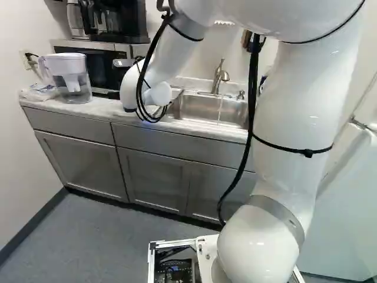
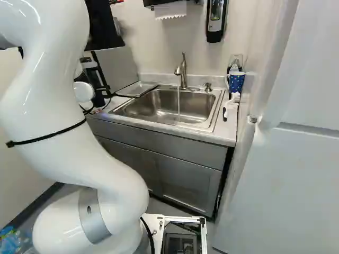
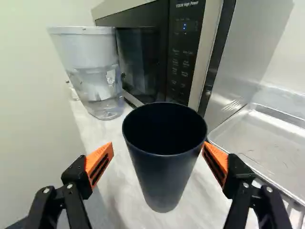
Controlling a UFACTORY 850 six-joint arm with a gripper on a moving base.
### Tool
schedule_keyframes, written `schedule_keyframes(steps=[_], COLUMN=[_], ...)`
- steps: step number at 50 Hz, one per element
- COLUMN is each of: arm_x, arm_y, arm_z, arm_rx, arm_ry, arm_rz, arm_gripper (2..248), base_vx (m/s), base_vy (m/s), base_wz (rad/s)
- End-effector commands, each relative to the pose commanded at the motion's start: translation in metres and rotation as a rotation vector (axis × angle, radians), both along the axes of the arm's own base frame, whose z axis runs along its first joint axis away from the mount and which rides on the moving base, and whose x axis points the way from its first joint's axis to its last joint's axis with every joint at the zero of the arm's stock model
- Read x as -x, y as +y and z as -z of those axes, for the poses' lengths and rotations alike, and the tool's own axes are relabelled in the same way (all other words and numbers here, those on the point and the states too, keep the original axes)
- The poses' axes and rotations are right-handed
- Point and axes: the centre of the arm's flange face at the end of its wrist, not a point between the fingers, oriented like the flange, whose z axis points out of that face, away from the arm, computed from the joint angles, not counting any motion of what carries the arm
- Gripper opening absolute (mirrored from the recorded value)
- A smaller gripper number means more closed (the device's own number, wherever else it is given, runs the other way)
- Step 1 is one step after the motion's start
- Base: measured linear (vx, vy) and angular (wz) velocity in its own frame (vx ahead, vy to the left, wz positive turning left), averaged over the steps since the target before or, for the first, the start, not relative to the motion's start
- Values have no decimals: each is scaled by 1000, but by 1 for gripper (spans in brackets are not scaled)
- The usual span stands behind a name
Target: Rinse the cup and place it in the tray
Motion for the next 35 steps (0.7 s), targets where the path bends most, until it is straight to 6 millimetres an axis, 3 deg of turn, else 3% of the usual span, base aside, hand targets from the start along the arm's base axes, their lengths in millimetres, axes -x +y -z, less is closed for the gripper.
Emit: schedule_keyframes(steps=[21,35], arm_x=[2,2], arm_y=[1,1], arm_z=[18,18], arm_rx=[-5,-5], arm_ry=[-7,-7], arm_rz=[-3,-3], arm_gripper=[247,247], base_vx=[0,0], base_vy=[0,0], base_wz=[0,0])
